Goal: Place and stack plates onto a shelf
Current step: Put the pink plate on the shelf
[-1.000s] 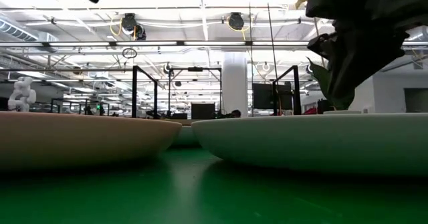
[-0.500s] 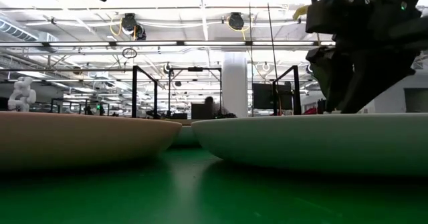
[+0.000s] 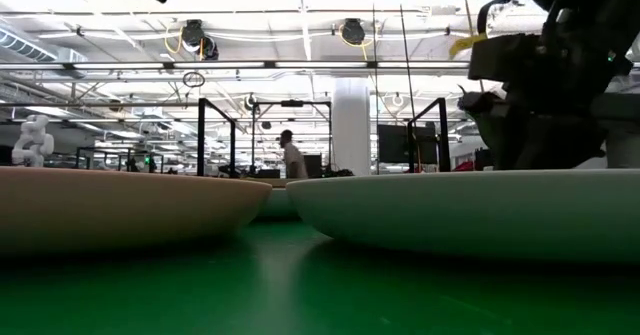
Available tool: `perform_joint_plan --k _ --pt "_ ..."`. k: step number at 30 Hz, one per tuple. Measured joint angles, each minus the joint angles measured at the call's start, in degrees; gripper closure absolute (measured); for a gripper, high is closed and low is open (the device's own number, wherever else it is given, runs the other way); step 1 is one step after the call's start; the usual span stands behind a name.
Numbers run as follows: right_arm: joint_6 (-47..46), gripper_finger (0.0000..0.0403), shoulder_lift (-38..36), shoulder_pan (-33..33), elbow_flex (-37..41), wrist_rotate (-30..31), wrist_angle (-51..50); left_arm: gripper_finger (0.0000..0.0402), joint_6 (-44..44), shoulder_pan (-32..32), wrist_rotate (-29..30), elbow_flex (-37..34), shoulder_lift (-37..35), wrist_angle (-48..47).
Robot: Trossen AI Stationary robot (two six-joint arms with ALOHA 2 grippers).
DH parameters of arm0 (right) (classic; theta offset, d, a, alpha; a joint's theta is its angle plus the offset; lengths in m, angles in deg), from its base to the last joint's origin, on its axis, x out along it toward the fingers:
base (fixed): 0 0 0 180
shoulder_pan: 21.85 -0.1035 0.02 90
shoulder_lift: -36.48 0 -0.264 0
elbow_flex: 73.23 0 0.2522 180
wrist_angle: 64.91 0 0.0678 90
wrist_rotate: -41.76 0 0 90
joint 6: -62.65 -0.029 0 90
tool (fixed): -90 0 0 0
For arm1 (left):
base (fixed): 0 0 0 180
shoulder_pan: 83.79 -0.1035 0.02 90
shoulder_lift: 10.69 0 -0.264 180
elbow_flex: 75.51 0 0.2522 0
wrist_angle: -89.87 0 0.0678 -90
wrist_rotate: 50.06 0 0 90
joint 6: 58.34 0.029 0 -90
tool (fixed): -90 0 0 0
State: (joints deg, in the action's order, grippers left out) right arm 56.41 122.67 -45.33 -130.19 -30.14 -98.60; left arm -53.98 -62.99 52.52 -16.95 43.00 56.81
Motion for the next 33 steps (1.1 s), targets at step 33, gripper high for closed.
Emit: perform_joint_plan --k 33 --pt "8.63 0.0402 -0.33 0.48 -6.22 1.44 3.43 0.0373 1.14 -0.02 0.0 0.0 0.09 0.34"
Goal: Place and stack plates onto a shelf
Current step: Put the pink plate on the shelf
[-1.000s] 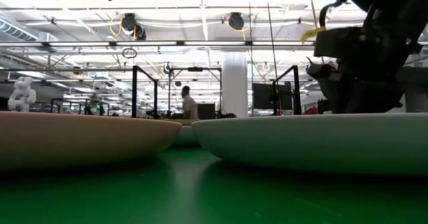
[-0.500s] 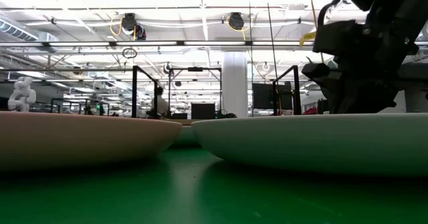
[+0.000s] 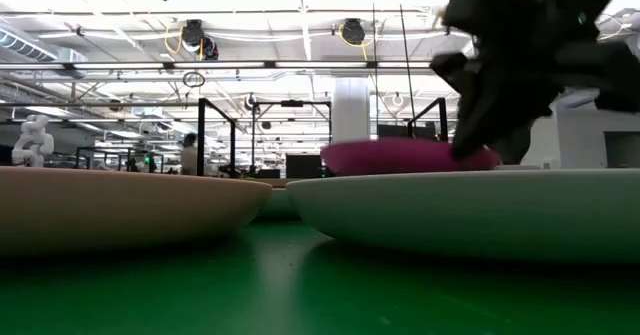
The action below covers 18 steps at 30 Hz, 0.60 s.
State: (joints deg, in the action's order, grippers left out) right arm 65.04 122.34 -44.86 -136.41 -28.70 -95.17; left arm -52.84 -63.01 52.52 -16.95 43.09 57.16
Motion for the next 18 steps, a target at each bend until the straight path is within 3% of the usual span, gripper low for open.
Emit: perform_joint_plan --k 10,18 --pt "5.71 0.0402 0.0 0.91 -11.35 4.6 -4.7 0.0373 -1.63 0.0 -0.02 -0.02 0.0 -0.35" --pt "15.11 0.0403 -0.07 8.25 -19.26 4.65 -4.41 0.0373 -1.68 0.0 0.0 -0.02 0.0 -0.53"
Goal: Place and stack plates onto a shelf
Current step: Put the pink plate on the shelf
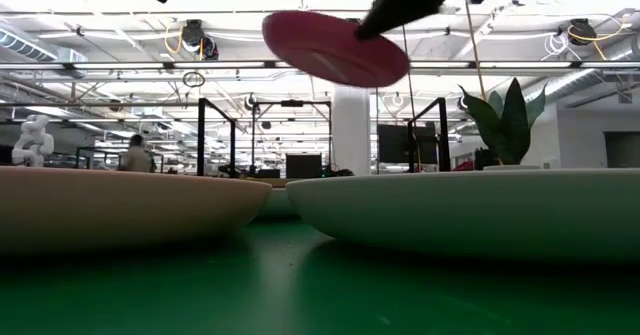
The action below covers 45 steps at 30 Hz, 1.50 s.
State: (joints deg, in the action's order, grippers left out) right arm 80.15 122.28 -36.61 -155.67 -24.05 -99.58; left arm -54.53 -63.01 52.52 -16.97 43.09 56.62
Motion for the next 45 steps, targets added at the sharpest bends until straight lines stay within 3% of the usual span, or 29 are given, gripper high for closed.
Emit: perform_joint_plan --k 5,16,24,29,45 --pt "1.67 0.0403 -0.02 7.51 -0.49 -0.26 1.84 0.0373 -0.44 0.0 0.0 0.0 0.0 -0.02" --pt "-4.81 0.0403 0.01 18.97 1.86 -0.48 2.82 0.0373 3.0 -0.07 0.01 -0.01 0.0 -0.01" --pt "-4.83 0.0403 0.02 23.75 6.07 -0.8 6.32 0.0373 3.57 -0.08 0.02 -0.02 0.0 0.02" --pt "-4.81 0.0403 0.02 26.86 10.31 -5.49 14.3 0.0373 2.35 -0.07 0.02 -0.02 0.0 0.02" --pt "-4.78 0.0403 3.67 31.47 13.56 -7.84 16.32 0.0373 0.17 -0.07 0.0 -0.04 0.0 0.04"
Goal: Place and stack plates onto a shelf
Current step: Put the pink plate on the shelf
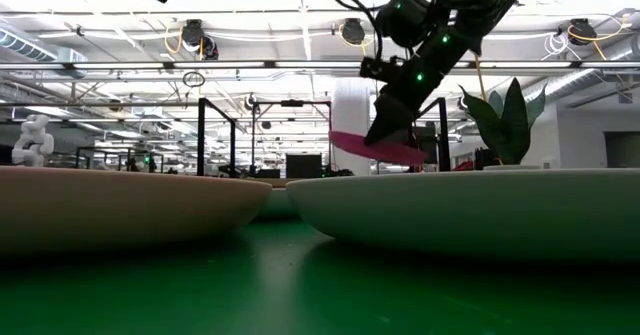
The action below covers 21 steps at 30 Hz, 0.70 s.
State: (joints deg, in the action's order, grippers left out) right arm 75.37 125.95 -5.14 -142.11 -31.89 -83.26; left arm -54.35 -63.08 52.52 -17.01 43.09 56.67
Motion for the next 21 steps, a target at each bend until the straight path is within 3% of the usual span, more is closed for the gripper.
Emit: perform_joint_plan --k 21 --pt "-0.03 0.04 2.73 0.24 0.0 0.07 -3.98 0.0373 0.43 0.0 0.0 0.0 0.0 0.04"
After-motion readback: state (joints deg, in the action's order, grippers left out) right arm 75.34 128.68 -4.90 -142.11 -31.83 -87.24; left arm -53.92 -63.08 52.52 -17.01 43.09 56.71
